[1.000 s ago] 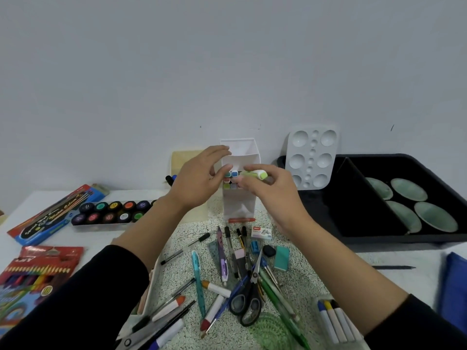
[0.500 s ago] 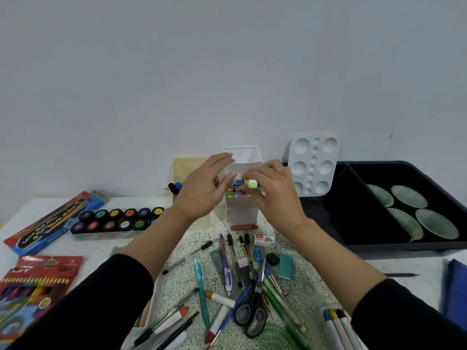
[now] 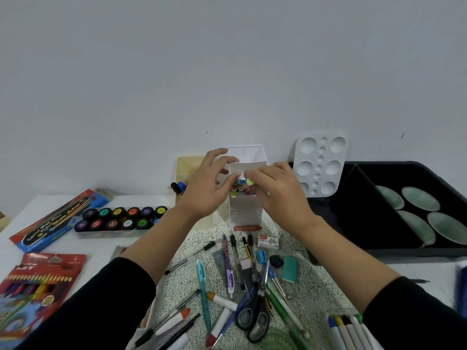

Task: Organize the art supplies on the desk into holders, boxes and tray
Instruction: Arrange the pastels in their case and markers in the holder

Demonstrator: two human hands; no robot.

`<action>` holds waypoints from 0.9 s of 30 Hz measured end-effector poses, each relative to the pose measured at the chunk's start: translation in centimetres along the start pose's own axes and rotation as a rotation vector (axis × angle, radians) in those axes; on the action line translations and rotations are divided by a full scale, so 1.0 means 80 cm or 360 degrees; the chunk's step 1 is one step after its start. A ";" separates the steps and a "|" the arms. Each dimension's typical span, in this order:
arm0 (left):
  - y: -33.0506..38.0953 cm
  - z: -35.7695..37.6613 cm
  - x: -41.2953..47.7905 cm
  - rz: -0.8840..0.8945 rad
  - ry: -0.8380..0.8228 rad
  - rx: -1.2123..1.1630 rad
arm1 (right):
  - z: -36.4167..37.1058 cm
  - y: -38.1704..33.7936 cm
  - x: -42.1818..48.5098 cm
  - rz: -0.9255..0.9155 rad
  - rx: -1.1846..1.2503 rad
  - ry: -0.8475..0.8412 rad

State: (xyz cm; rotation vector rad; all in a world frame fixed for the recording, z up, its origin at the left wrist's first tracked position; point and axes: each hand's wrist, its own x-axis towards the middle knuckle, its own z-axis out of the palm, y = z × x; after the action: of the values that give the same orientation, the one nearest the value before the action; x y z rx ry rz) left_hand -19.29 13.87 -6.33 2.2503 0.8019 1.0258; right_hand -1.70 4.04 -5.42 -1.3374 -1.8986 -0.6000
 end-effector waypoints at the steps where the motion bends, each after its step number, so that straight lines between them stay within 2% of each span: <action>1: 0.000 0.000 0.000 -0.0010 0.0003 -0.0002 | 0.003 0.004 -0.003 0.0019 -0.0021 -0.0009; 6: -0.001 0.002 -0.001 -0.0024 0.0020 -0.0034 | 0.008 0.007 -0.013 0.0017 -0.0122 -0.0055; 16: 0.002 0.008 -0.006 -0.0092 0.0059 -0.0137 | 0.012 0.021 -0.001 0.0003 -0.0056 -0.0097; 23: 0.007 0.013 -0.011 -0.0136 0.0101 -0.0227 | 0.014 0.006 -0.004 0.0056 -0.0364 -0.0294; 27: 0.017 0.015 -0.018 -0.0168 0.0159 -0.0264 | 0.010 0.000 -0.003 0.0148 -0.0298 -0.0364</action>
State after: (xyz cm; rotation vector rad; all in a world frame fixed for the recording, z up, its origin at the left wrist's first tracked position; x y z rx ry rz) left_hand -18.71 11.72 -6.77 2.0098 0.8357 1.1189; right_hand -1.87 4.47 -6.08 -1.6659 -1.9854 -0.6113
